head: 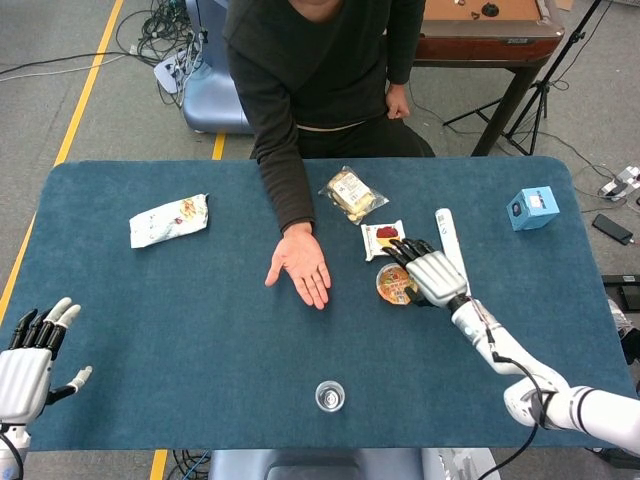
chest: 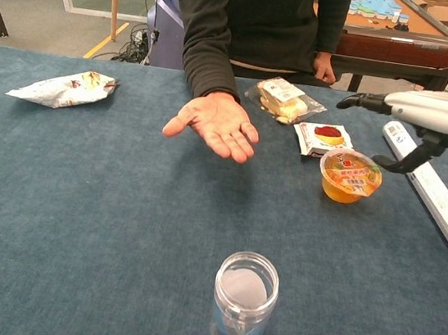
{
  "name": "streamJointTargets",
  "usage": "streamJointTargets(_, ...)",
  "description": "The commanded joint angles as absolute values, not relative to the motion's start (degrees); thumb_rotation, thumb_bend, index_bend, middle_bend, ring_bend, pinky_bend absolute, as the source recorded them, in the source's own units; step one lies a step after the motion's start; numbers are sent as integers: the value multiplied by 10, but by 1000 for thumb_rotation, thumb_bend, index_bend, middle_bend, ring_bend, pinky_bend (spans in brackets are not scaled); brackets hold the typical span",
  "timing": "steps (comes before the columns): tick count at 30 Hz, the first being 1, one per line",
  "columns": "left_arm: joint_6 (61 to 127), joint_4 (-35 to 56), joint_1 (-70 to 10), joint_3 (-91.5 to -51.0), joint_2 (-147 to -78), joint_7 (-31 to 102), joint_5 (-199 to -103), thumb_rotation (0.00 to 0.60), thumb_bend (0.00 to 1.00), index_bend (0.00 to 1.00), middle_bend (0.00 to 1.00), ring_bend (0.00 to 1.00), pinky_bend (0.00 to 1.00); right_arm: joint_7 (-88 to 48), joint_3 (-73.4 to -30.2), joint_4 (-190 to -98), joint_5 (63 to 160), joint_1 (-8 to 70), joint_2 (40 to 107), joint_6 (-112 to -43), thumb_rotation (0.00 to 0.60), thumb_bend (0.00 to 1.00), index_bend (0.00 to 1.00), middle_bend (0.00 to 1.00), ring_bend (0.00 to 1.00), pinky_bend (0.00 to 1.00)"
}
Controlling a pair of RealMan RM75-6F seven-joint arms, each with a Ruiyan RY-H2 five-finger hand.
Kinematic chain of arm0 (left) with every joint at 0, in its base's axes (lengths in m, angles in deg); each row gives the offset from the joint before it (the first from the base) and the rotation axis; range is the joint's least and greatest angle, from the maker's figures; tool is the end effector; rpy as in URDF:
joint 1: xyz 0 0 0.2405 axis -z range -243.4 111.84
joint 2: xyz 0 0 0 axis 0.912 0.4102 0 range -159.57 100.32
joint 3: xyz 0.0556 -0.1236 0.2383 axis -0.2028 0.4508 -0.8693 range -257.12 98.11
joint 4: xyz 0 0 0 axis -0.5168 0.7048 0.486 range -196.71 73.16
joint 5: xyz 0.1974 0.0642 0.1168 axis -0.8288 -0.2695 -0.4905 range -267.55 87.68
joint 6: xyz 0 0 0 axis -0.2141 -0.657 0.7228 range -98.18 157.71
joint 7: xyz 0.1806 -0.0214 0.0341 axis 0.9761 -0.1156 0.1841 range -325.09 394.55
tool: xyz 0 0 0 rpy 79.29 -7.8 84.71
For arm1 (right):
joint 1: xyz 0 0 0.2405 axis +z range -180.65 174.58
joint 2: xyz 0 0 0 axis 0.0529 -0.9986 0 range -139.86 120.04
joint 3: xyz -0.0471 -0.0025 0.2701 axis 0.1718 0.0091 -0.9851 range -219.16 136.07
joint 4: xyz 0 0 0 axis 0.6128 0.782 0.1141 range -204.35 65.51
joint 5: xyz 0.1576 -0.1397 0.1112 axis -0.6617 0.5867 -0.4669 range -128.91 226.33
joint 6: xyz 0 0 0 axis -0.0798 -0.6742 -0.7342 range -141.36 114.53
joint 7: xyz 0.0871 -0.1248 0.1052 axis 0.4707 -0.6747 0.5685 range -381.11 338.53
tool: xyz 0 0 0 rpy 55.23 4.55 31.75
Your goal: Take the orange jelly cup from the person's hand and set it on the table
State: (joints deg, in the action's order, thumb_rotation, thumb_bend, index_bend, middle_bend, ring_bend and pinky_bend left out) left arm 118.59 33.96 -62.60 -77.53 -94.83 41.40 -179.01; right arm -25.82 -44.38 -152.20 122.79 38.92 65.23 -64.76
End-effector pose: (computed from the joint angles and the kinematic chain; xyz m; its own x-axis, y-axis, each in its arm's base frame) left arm -0.3167 0.2111 0.1337 0.4326 -0.0361 0.9009 0.9003 -0.0359 -0.4337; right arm -0.2177 -0.4053 0.0050 0.5462 -0.2899 0.7858 -0.8119 -0.4141 0.4115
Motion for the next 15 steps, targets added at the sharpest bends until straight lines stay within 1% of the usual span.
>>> streamJointTargets(1, 1183, 340, -624, -774, -948, 416, -1788, 600, 210, 108, 70, 93, 32, -287, -434, -1588, 1245, 336, 590, -728, 600, 442, 0, 0, 0, 107)
streamJointTargets(3, 1180, 341, -621, -772, -948, 418, -1787, 600, 210, 108, 70, 93, 32, -299, -425, -1611, 1259, 307, 567, -771, 600, 442, 0, 0, 0, 107)
streamJointTargets(8, 1173, 346, -614, -769, -950, 422, -1788, 600, 210, 108, 70, 93, 32, -312, -402, -1653, 1283, 240, 522, -853, 600, 442, 0, 1, 0, 107)
streamJointTargets(15, 1166, 352, -607, -769, -954, 433, -1790, 600, 210, 108, 70, 93, 32, -304, -378, -1670, 1310, 154, 496, -950, 600, 442, 0, 6, 0, 107)
